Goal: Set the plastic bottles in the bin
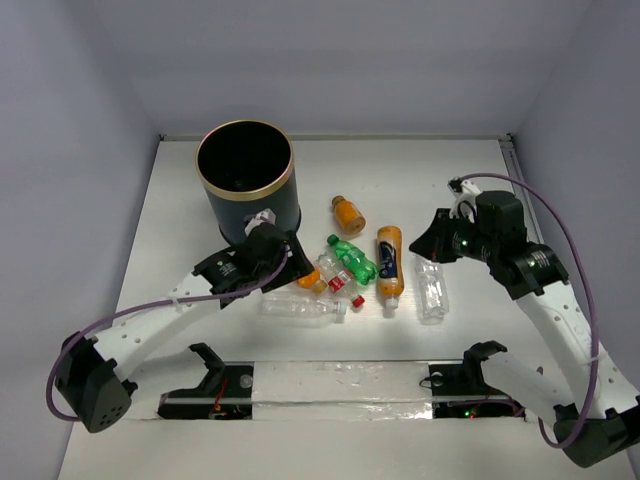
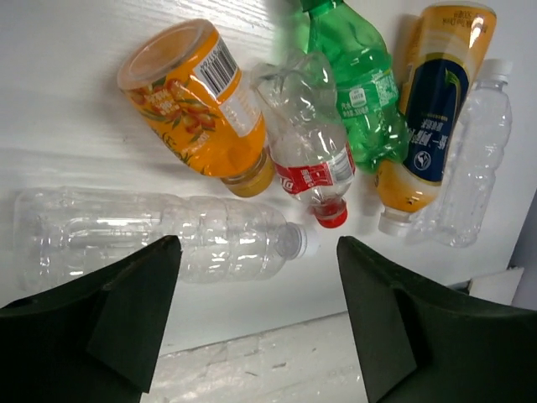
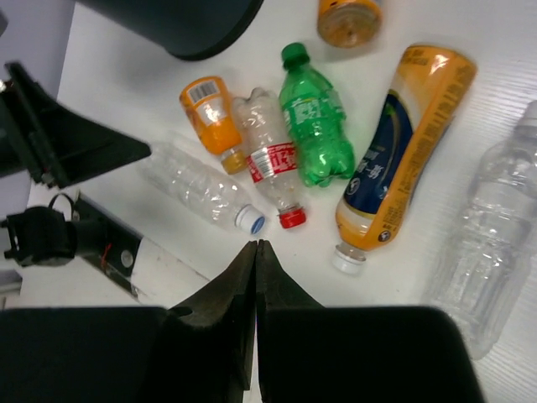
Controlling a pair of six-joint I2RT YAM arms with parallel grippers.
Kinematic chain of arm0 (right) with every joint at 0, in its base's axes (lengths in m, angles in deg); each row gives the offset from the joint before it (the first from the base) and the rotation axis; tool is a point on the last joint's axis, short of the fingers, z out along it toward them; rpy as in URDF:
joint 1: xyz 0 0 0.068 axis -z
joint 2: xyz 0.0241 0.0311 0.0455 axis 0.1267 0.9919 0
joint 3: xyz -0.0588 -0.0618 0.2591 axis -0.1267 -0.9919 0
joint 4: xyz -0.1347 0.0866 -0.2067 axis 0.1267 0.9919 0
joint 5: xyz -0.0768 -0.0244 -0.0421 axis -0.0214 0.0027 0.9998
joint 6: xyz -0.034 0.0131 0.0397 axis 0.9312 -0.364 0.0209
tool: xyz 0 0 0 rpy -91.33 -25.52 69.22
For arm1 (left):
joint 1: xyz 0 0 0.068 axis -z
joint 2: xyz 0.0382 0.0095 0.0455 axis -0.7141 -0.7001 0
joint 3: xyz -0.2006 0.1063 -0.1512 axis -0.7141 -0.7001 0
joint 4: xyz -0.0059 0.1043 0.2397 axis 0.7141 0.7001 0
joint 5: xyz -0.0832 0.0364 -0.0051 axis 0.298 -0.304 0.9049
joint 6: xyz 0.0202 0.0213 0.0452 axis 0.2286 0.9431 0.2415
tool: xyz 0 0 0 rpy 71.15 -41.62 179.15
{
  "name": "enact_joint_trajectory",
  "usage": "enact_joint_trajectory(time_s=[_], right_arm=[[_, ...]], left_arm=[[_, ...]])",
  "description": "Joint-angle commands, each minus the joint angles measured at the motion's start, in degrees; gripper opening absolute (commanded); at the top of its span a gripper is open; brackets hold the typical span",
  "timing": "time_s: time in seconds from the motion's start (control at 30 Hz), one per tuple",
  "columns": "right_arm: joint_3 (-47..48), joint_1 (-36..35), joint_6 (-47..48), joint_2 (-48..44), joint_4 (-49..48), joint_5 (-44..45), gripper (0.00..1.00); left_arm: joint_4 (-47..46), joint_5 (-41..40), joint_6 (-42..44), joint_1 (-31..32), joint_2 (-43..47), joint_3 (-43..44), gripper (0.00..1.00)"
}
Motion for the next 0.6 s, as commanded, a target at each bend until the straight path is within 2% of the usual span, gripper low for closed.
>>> enact_joint_trajectory(time_s=[0.0,0.03,0.1,0.13,0.23,0.57], right_arm=[[-1.7,-2.6,0.6,-1.3,-1.9,-0.6,0.07],[-2.5,-3.3,0.3,-1.5,-2.2,-0.7,0.10],[-4.1,-3.8,0.2,-2.2,-2.2,-0.9,0.16],[-4.4,-3.8,0.3,-2.4,-1.9,-0.9,0.25],[-4.8,-3.8,0.9,-3.6,-1.2,-0.8,0.38],[-6.3,-3.8,2.4,-5.1,0.3,-2.3,0.62]], left_arm=[[-4.4,-3.9,-2.0,0.6,-1.7,-0.2,0.73],[-4.5,-3.7,-2.0,0.6,-2.7,0.0,0.77],[-5.2,-3.4,-2.9,0.6,-5.7,0.0,0.80],[-5.5,-3.4,-3.5,0.6,-6.5,0.0,0.81],[-7.1,-5.6,-5.8,0.6,-7.5,-1.3,0.84],[-10.7,-10.2,-8.4,-1.2,-12.5,-2.1,0.85]])
